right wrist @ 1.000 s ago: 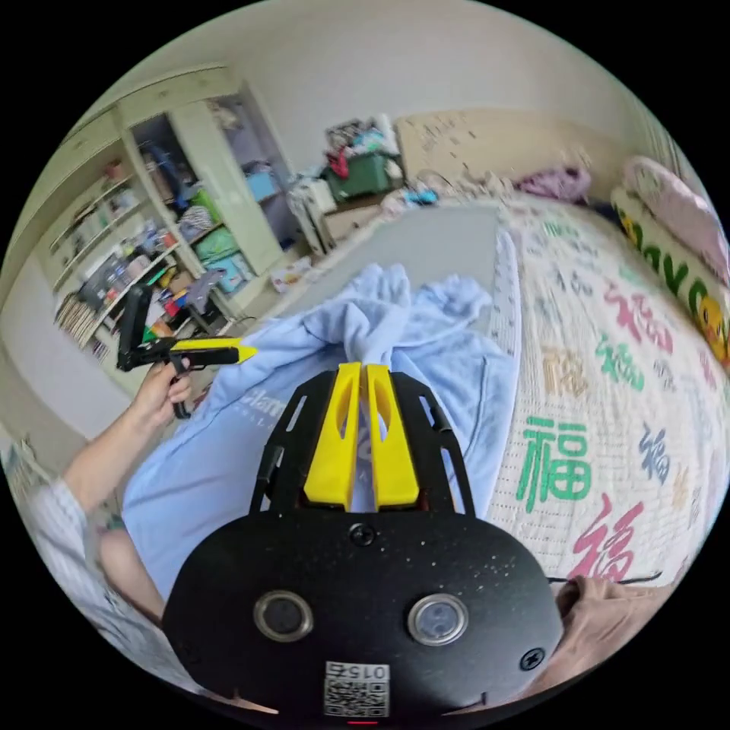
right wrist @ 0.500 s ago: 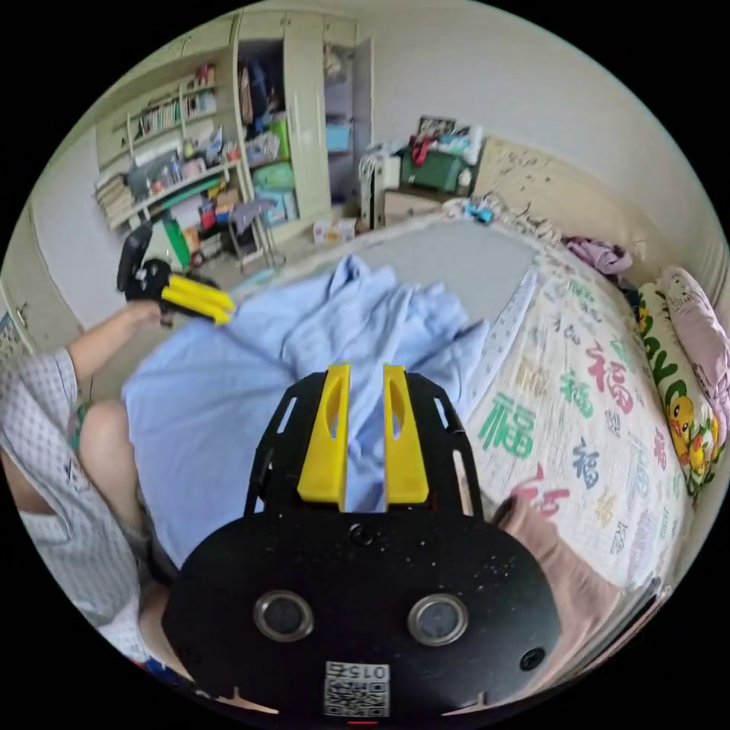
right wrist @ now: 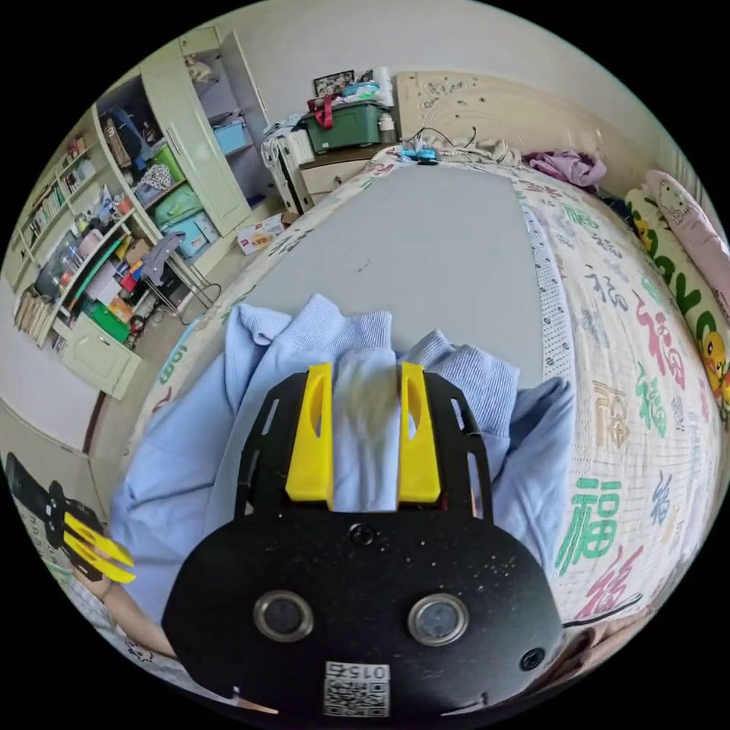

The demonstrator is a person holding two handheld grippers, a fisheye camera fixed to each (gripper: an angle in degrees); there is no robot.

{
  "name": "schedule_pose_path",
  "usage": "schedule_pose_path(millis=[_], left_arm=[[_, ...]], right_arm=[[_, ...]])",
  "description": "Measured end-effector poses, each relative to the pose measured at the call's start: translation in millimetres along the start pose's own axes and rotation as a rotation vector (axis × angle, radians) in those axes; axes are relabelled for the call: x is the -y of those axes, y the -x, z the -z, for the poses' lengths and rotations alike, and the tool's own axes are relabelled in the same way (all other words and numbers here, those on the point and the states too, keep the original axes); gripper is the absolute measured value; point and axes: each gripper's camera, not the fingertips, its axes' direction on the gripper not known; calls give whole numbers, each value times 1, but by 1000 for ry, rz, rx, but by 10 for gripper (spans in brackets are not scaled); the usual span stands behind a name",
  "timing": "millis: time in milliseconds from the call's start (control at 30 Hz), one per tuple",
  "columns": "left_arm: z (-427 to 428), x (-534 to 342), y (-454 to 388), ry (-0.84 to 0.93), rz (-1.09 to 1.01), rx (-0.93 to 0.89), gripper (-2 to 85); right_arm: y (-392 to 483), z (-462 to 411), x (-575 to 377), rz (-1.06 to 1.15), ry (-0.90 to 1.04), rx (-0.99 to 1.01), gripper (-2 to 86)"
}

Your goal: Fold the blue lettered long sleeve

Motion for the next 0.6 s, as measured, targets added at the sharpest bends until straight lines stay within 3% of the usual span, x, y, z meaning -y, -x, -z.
schedule_pose_path(millis=[67,100,233,367,500,600], left_arm=[[0,-6,3,51,5,21,11],[3,-10,7,49,20,52,8],[21,-18,23,-17,82,-9,3],[32,-13,23,-67,95,14,5],[23,8,17,-55,100,71,21],[1,34,18,-7,115,75,47]], right_arm=[[14,38,4,75,0,-76,17],[18,52,5,101,-3,-62,10],[23,214,-42,153,-218,199,-6],[-20,397,-170,54,-507,388,-7],[-88,506,-268,-130,-588,414,-3],[-121,532,-311,-269,-717,381,-1]])
